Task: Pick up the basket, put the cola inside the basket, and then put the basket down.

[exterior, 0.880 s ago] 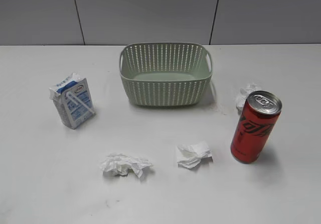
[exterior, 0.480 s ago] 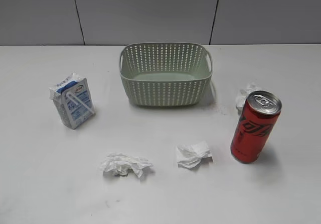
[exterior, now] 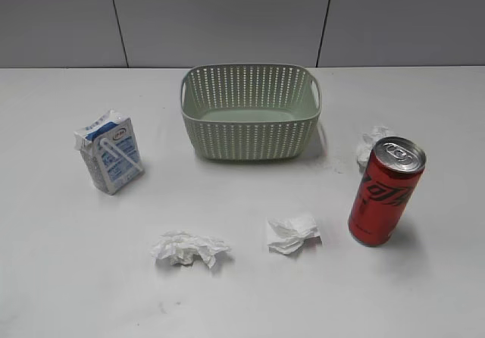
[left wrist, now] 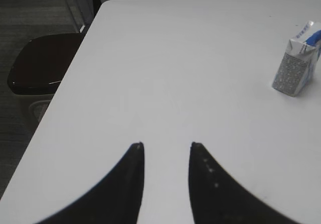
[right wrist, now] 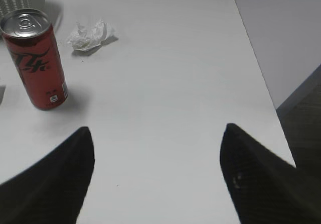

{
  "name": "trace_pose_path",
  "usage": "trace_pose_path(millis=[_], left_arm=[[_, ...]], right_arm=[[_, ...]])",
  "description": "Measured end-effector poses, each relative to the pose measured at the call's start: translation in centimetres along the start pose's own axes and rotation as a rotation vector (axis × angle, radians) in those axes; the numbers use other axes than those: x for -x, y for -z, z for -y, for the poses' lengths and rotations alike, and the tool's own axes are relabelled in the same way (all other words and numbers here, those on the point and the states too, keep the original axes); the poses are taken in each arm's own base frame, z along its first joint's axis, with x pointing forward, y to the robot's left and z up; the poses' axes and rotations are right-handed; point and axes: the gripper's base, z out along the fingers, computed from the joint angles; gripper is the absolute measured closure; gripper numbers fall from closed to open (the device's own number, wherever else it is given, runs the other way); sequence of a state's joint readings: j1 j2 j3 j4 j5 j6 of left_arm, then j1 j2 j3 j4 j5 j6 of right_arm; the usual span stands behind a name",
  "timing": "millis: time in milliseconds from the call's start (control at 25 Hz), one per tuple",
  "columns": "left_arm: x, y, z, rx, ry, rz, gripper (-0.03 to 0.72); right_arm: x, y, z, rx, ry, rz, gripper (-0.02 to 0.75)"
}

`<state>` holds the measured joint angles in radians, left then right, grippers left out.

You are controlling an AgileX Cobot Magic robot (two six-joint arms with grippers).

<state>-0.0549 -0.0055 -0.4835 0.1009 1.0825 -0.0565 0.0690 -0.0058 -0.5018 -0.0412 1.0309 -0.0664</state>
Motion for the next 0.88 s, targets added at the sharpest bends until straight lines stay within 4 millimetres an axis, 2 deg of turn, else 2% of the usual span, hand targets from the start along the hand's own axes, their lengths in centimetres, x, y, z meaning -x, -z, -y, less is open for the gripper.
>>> trace_pose_path(millis=[760,880], left_arm=[[0.0,0.0,0.0,0.0,0.0,0.0,0.447],[0.0,0.0,0.0,0.0,0.0,0.0,0.408]], right_arm=[[0.01,0.0,0.0,0.0,-0.001,0.001,0.146],[0.01,0.0,0.0,0.0,-0.001,0.001,0.146]])
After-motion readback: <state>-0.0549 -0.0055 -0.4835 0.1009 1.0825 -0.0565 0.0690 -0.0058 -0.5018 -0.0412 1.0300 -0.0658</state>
